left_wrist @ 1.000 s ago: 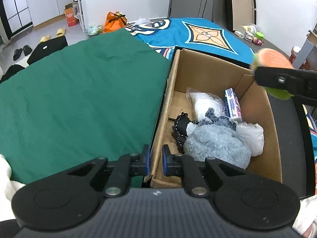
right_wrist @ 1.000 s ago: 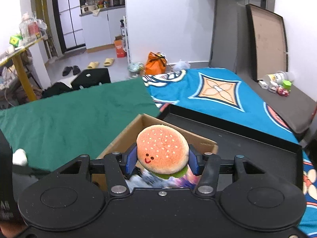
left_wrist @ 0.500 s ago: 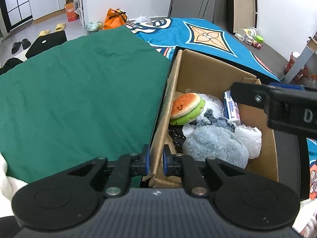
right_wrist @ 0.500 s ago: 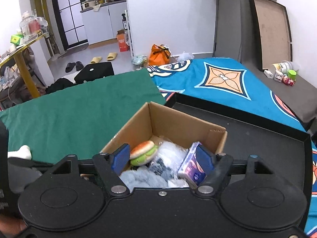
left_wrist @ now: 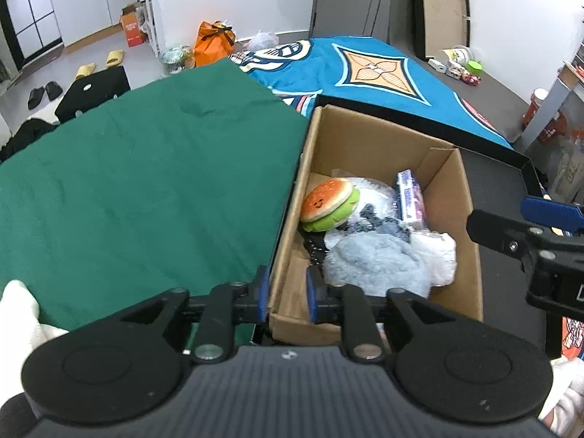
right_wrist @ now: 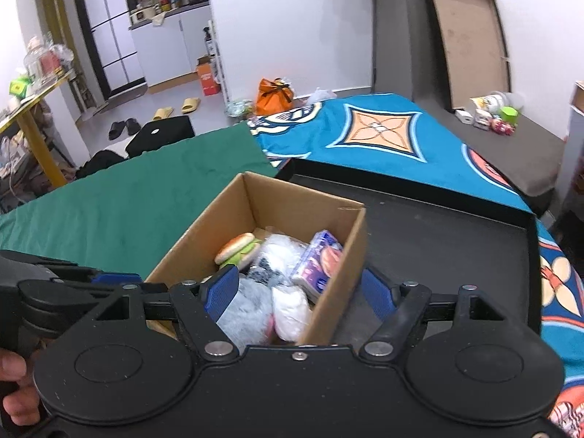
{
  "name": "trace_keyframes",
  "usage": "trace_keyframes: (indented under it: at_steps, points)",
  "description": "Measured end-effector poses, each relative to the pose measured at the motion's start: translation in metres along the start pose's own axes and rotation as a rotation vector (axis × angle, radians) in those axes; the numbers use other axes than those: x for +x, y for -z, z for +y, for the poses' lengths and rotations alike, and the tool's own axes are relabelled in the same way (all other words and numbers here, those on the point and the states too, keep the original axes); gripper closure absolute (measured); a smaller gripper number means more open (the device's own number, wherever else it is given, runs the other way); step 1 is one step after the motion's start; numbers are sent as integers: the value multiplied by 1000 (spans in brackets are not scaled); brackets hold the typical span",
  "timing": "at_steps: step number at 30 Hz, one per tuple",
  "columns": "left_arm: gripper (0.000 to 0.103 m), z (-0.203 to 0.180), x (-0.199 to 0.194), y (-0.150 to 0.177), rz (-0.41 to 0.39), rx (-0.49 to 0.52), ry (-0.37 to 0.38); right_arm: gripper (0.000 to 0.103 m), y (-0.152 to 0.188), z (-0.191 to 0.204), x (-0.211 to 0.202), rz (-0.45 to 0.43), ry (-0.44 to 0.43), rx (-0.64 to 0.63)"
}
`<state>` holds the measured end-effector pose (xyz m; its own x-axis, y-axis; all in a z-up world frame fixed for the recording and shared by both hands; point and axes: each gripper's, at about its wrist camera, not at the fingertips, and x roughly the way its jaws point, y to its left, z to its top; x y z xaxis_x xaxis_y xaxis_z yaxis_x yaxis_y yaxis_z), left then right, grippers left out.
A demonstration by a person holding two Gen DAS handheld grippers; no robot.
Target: Organize soft objects
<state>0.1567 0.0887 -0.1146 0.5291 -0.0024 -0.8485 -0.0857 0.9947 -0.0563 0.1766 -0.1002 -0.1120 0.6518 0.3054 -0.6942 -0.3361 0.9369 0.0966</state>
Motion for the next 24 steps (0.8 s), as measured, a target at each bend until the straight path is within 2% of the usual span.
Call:
trace_keyframes:
  at_steps: [12,14,18,21,24]
  points:
    - [38,-29,-45,-8,-63,63,12,17,11,-36,-51,-46,37,123]
    - [33,-31,-53,-9,-72,63,18,14,13,-40,-57,-53,45,139]
    - [31,-34,-70,-10,-84,67,12,6,17,-48,-73,-81,59,168]
    - [19,-35,-82,-9,-99,61,9,3,17,-52,-83,-94,65,173]
    - [16,-39,-94,-7,-116,64,7,0,20,-56,-95,-112,70,188]
